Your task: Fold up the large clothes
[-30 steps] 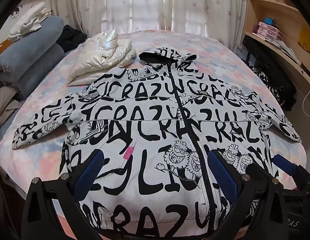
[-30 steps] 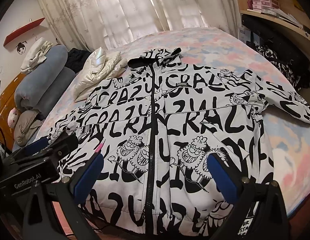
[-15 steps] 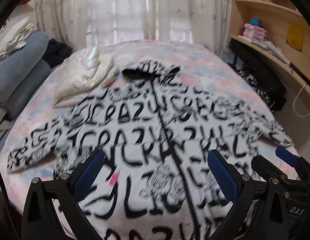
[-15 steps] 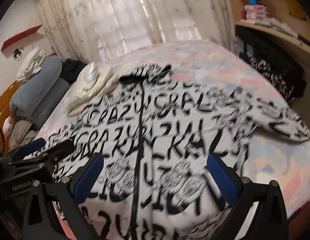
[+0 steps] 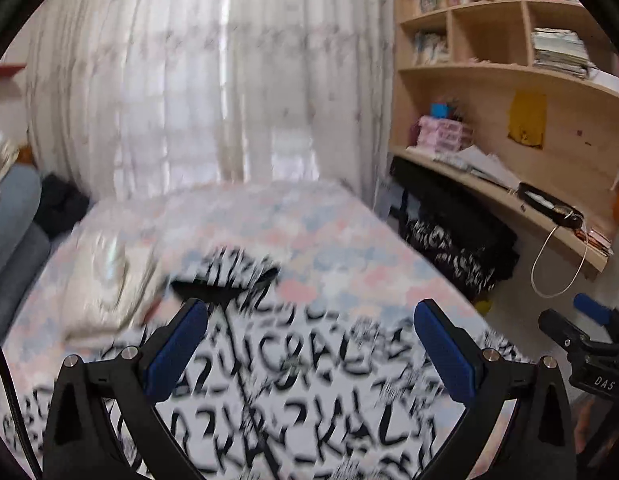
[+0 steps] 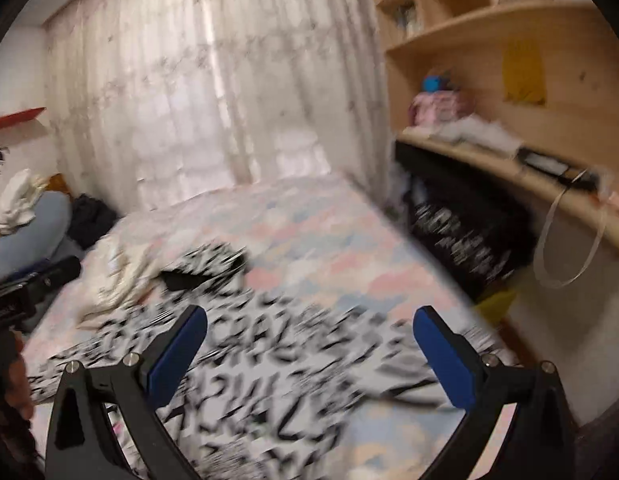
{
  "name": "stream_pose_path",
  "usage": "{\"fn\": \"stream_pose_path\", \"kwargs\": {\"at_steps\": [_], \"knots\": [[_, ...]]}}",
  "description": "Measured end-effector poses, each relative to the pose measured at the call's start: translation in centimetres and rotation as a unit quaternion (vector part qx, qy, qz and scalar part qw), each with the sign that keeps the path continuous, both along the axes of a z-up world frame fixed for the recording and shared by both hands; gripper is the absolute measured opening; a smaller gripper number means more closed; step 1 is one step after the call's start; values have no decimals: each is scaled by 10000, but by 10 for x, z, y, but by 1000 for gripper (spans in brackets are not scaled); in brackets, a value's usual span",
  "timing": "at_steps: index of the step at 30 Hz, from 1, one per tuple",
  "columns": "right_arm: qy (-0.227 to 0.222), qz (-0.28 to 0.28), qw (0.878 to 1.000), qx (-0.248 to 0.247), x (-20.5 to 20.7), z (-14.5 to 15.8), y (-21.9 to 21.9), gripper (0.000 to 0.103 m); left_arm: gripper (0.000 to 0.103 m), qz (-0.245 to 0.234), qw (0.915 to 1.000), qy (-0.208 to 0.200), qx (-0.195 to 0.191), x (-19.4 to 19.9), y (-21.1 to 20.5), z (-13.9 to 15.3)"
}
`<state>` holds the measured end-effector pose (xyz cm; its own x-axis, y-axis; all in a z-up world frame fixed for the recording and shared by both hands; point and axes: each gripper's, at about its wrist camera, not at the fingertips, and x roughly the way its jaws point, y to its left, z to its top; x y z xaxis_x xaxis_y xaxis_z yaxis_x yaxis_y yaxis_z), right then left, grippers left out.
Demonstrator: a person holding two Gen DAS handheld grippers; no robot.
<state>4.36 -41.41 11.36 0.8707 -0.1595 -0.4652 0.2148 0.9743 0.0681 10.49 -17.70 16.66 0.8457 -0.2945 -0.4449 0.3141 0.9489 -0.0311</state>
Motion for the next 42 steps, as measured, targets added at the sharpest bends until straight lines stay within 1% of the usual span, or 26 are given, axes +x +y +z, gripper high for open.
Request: {"fn": "stream_pose_path", "kwargs": {"at_steps": [1,3,5,6,8,10,13,14,15,16,17,20,22,23,25,29,31,32,33,34,35,36,37,39,41,42], "knots": [[-14,-147,9998,-166,3,9,-10,103,102,-84,9999,-114,19,4,-13,5],[2,-292,9990,-324,10,17,-27,103,102,-228,9994,-260,92,11,-37,9],[0,-404,9986,-350,14,17,-43,103,102,-349,9987,-317,214,24,-67,5],[75,-508,9984,-241,21,13,-60,103,102,-388,9985,-314,240,31,-79,2],[253,-551,9982,37,30,3,-85,103,102,-478,9982,-234,285,49,-112,-15],[517,-645,9956,445,43,-20,-122,103,102,-494,9981,-122,335,62,-133,-32],[956,-1008,9869,827,55,-61,-171,100,102,-349,9981,287,429,97,-173,-74],[1067,-1117,9840,887,54,-69,-181,98,102,-298,9978,426,407,102,-174,-87],[1220,-1204,9795,1062,56,-84,-197,92,102,-262,9972,599,355,111,-181,-103],[1419,-1308,9718,1353,55,-105,-219,88,102,-239,9961,802,263,119,-189,-121],[1542,-1399,9666,1496,53,-118,-228,87,102,-237,9953,918,203,123,-195,-134],[1930,-1722,9428,2105,38,-165,-266,83,102,-189,9921,1224,209,128,-210,-177],[2118,-1942,9226,2573,23,-197,-290,80,102,-157,9902,1354,307,128,-217,-200],[2156,-1996,9169,2701,18,-203,-293,80,102,-141,9890,1424,381,129,-223,-211],[2262,-2167,8985,3074,5,-226,-307,78,102,-114,9859,1597,493,129,-227,-231],[2171,-2232,8779,3638,-2,-253,-317,76,102,-153,9813,1843,532,130,-232,-251],[2055,-2308,8734,3765,-1,-261,-319,76,102,-162,9802,1882,590,130,-231,-256],[1971,-2336,8737,3785,1,-264,-319,75,102,-159,9800,1886,622,130,-230,-257],[1926,-2402,8743,3752,5,-267,-320,68,102,-159,9797,1894,632,131,-227,-256],[1908,-2475,8753,3690,8,-268,-319,54,102,-174,9797,1896,633,130,-223,-256],[1923,-2536,8764,3615,11,-269,-319,46,102,-185,9797,1897,625,130,-218,-253],[1901,-2588,8778,3555,13,-269,-318,26,102,-191,9797,1899,620,130,-212,-249],[1784,-2618,8810,3514,14,-265,-315,11,102,-203,9798,1889,618,130,-205,-244],[1427,-2565,8954,3349,16,-249,-304,9,102,-197,9816,1787,649,130,-187,-230],[849,-2237,9273,2879,20,-207,-275,6,102,-136,9847,1587,710,129,-164,-215],[669,-2063,9374,2726,24,-192,-262,5,102,-105,9856,1519,735,129,-153,-208]]}}
